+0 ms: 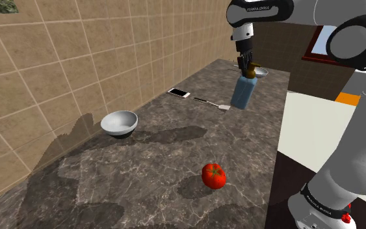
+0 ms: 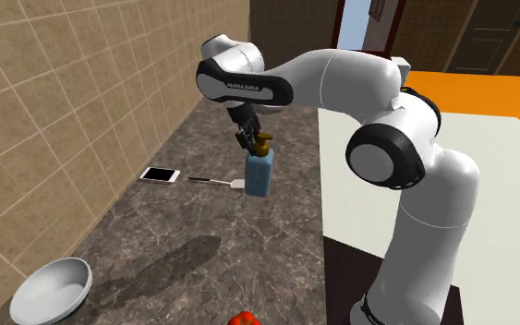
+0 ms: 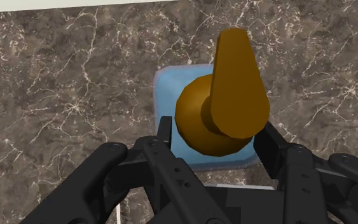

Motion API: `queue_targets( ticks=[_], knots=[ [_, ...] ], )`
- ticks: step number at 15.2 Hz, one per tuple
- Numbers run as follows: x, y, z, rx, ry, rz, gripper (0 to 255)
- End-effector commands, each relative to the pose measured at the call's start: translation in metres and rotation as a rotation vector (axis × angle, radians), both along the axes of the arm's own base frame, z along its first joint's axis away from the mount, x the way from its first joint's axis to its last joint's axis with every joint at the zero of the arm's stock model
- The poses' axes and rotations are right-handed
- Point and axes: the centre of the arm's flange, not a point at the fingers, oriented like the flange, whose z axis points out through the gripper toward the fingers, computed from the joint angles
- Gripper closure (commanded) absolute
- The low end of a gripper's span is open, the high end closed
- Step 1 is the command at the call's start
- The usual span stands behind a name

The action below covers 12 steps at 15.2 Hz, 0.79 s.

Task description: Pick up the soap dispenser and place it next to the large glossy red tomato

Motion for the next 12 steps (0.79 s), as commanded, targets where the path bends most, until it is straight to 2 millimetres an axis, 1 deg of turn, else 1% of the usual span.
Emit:
queue_targets(
  ticks=[1, 12],
  knots=[
    [-0.007, 0.025, 0.000, -0.001, 0.000, -0.001, 255],
    [-0.030, 0.169, 0.000, -0.001, 0.000, -0.001, 255]
  ],
)
